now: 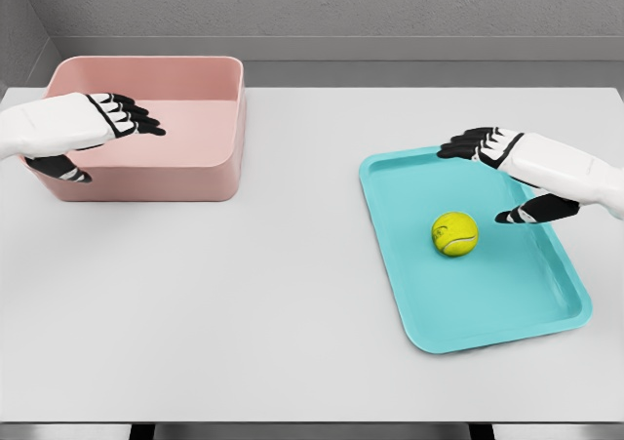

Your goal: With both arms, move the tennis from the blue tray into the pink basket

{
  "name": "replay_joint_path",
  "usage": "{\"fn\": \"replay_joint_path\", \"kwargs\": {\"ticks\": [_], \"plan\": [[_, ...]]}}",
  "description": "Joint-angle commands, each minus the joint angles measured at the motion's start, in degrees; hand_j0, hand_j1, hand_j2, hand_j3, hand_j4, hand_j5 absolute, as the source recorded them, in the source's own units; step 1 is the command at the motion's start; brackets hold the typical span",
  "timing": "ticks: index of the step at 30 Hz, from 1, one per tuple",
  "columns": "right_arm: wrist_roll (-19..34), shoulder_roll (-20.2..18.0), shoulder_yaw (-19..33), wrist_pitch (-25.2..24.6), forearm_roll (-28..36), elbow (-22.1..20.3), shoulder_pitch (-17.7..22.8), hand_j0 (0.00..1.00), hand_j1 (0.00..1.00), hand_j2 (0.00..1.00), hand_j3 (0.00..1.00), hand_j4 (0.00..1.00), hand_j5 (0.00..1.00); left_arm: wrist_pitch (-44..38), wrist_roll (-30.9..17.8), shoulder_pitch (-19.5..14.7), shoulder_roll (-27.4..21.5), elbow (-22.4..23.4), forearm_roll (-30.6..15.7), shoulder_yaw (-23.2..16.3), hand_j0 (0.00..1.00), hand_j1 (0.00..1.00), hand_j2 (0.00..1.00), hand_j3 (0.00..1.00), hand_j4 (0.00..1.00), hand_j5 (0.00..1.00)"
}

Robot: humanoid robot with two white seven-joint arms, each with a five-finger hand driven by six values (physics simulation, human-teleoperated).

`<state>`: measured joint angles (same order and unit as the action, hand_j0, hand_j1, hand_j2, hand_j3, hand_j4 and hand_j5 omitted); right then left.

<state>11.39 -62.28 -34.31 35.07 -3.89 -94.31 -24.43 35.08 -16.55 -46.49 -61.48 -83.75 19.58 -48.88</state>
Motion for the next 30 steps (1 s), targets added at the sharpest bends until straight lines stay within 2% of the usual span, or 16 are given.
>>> {"fn": "replay_joint_path", "kwargs": {"ticks": [1, 5, 7, 8, 10, 12, 15, 17, 19, 22, 23, 25, 28, 30], "plan": [[-0.1, -0.2, 0.0, -0.1, 0.5, 0.1, 0.0, 1.00, 1.00, 1.00, 1.00, 1.00, 1.00, -0.1, 0.0, 0.1, -0.2, -0.1, -0.3, 0.3, 1.00, 1.00, 1.00, 1.00, 1.00, 1.00], [-0.1, 0.1, -0.7, -0.1, -0.5, 0.5, 0.9, 1.00, 1.00, 1.00, 1.00, 1.00, 1.00, -0.1, 0.0, 0.2, -0.2, -0.2, -0.2, 0.4, 1.00, 1.00, 1.00, 1.00, 1.00, 1.00], [0.2, -0.4, -1.0, -0.1, -4.7, 1.2, 0.8, 1.00, 1.00, 1.00, 1.00, 1.00, 1.00, -0.1, 0.0, 0.3, -0.2, -0.4, -0.2, 0.4, 1.00, 1.00, 1.00, 1.00, 1.00, 1.00], [2.2, -0.5, -0.9, -0.1, -4.6, 1.1, 0.5, 1.00, 1.00, 1.00, 1.00, 1.00, 1.00, -0.1, 0.0, 0.5, -0.3, -1.3, -0.1, 0.4, 1.00, 1.00, 1.00, 1.00, 1.00, 1.00], [10.0, -0.1, -1.0, -0.1, -3.8, 1.0, 0.2, 1.00, 1.00, 1.00, 1.00, 1.00, 1.00, -0.1, -0.1, 1.1, -0.7, -3.3, 0.3, 0.4, 1.00, 1.00, 1.00, 1.00, 1.00, 1.00], [12.2, 0.1, -1.2, -0.1, -4.0, 1.1, -1.8, 1.00, 1.00, 1.00, 1.00, 1.00, 1.00, -0.1, -0.1, 1.2, -1.3, -4.3, 0.5, 0.4, 1.00, 1.00, 1.00, 1.00, 1.00, 1.00], [12.8, 0.5, -2.5, -0.1, -4.6, 1.3, -2.5, 1.00, 1.00, 1.00, 1.00, 1.00, 1.00, -0.1, -0.4, 2.5, -3.1, -5.6, 0.4, 0.5, 1.00, 1.00, 1.00, 1.00, 1.00, 1.00], [17.6, 2.9, -3.0, -0.1, -4.6, 1.6, -2.8, 1.00, 1.00, 1.00, 1.00, 1.00, 1.00, -0.1, -0.4, 3.0, -3.8, -5.7, 0.3, 0.9, 1.00, 1.00, 1.00, 1.00, 1.00, 1.00], [19.9, 3.3, -3.2, -0.1, -4.8, 1.8, -3.9, 1.00, 1.00, 1.00, 1.00, 1.00, 1.00, -0.1, -0.4, 3.3, -4.8, -6.5, 0.2, 0.9, 1.00, 1.00, 1.00, 1.00, 1.00, 1.00], [20.4, 5.2, -3.3, -0.1, -6.5, 2.4, -4.5, 1.00, 1.00, 1.00, 1.00, 1.00, 1.00, -0.1, -0.1, 3.5, -5.2, -7.4, -0.2, 0.9, 1.00, 1.00, 1.00, 1.00, 1.00, 1.00], [20.4, 5.9, -3.3, -0.1, -7.4, 2.5, -4.9, 1.00, 1.00, 1.00, 1.00, 1.00, 1.00, -0.1, -0.1, 4.7, -5.3, -7.4, -1.3, 1.0, 1.00, 1.00, 1.00, 1.00, 1.00, 1.00], [22.0, 7.7, -3.7, -0.1, -7.8, 4.4, -5.4, 1.00, 1.00, 1.00, 1.00, 1.00, 1.00, -0.1, 0.0, 7.5, -6.0, -7.3, -5.2, 1.8, 1.00, 1.00, 1.00, 1.00, 1.00, 1.00], [22.3, 10.0, -5.3, -0.1, -9.6, 7.7, -7.6, 1.00, 1.00, 1.00, 1.00, 1.00, 1.00, -0.1, 0.2, 8.4, -6.1, -7.3, -6.4, 1.9, 1.00, 1.00, 1.00, 1.00, 1.00, 1.00], [22.3, 10.4, -5.9, -0.1, -10.0, 8.3, -7.8, 1.00, 1.00, 1.00, 1.00, 1.00, 1.00, -0.1, 0.2, 8.8, -6.6, -7.2, -7.5, 1.9, 1.00, 1.00, 1.00, 1.00, 1.00, 1.00]]}}
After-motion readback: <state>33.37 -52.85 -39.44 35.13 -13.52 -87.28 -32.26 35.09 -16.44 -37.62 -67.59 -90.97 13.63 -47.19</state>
